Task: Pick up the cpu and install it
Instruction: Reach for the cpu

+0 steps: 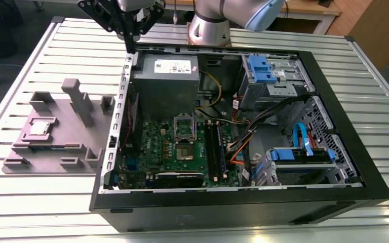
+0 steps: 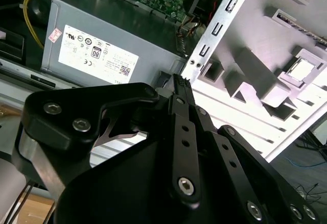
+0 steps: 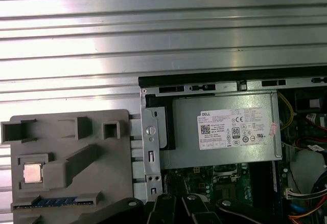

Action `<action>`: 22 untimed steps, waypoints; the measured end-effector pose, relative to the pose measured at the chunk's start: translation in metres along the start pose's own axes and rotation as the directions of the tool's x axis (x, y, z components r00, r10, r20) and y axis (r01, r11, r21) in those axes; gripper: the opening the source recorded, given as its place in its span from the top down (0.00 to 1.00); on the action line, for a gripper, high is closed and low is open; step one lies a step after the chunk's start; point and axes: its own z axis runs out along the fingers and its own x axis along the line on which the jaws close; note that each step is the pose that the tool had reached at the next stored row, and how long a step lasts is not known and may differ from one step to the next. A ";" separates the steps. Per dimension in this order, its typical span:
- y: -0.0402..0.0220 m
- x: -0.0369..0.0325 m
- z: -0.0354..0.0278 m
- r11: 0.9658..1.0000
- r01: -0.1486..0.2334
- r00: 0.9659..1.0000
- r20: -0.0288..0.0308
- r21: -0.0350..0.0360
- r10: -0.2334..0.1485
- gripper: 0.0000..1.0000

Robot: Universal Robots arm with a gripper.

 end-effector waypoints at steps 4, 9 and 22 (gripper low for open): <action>-0.0004 0.0050 -0.0001 1.000 0.000 1.000 0.000 0.000 0.000 0.89; -0.0009 0.0117 -0.0003 1.000 0.000 1.000 0.000 0.000 0.000 0.89; -0.0014 0.0187 -0.0005 1.000 0.000 1.000 0.000 0.000 0.000 0.89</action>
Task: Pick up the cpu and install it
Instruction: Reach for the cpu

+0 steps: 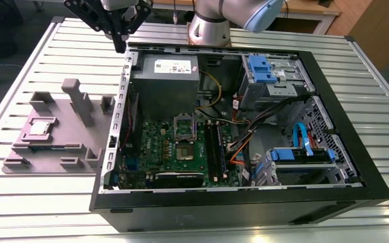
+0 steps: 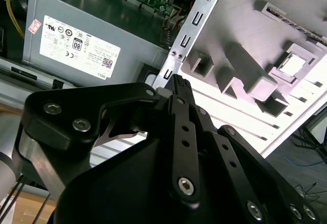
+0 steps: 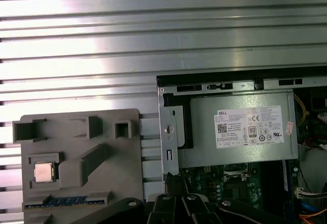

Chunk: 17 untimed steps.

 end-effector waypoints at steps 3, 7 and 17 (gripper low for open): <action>-0.0001 0.0019 -0.0001 1.000 0.000 1.000 0.000 0.000 0.000 0.89; -0.0004 0.0057 -0.0002 1.000 0.000 1.000 0.000 0.000 0.000 0.89; -0.0013 0.0170 -0.0005 1.000 0.000 1.000 0.000 0.000 0.000 0.89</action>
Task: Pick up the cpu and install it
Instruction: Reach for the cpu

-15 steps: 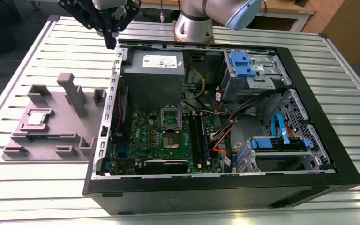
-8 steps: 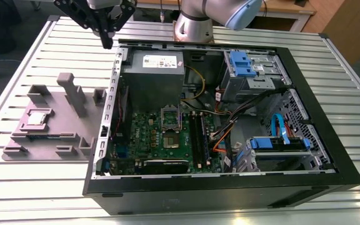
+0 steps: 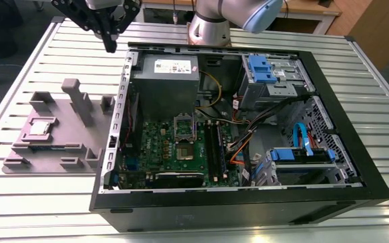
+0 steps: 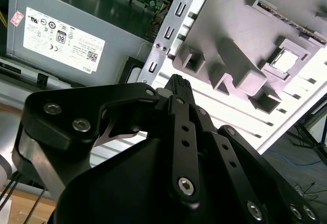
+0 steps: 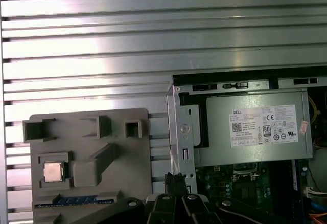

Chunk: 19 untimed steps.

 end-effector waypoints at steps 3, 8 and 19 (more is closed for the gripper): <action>-0.0003 0.0038 -0.0001 1.000 0.000 1.000 0.000 0.000 0.000 0.89; -0.0008 0.0100 -0.0002 1.000 0.000 1.000 0.000 0.000 0.000 0.89; -0.0017 0.0220 -0.0006 1.000 0.000 1.000 0.000 0.000 0.000 0.89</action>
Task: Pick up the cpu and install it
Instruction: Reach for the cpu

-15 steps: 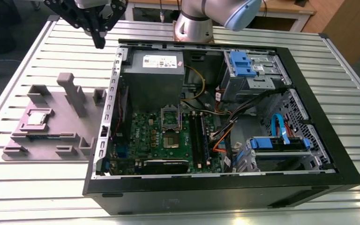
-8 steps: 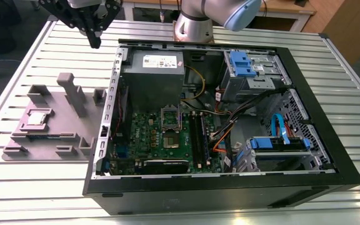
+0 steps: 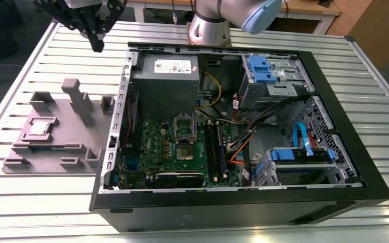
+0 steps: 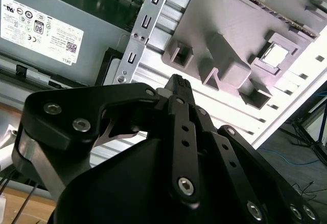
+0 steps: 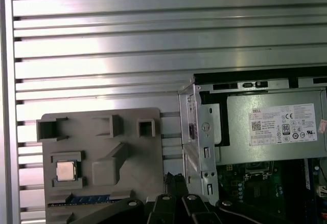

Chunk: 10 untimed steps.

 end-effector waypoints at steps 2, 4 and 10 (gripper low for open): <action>-0.0001 0.0013 -0.0001 1.000 0.000 1.000 0.000 0.000 0.000 0.89; -0.0002 0.0021 -0.0001 1.000 0.000 1.000 0.000 0.000 0.000 0.89; -0.0003 0.0042 -0.0001 1.000 0.000 1.000 0.000 0.000 0.000 0.89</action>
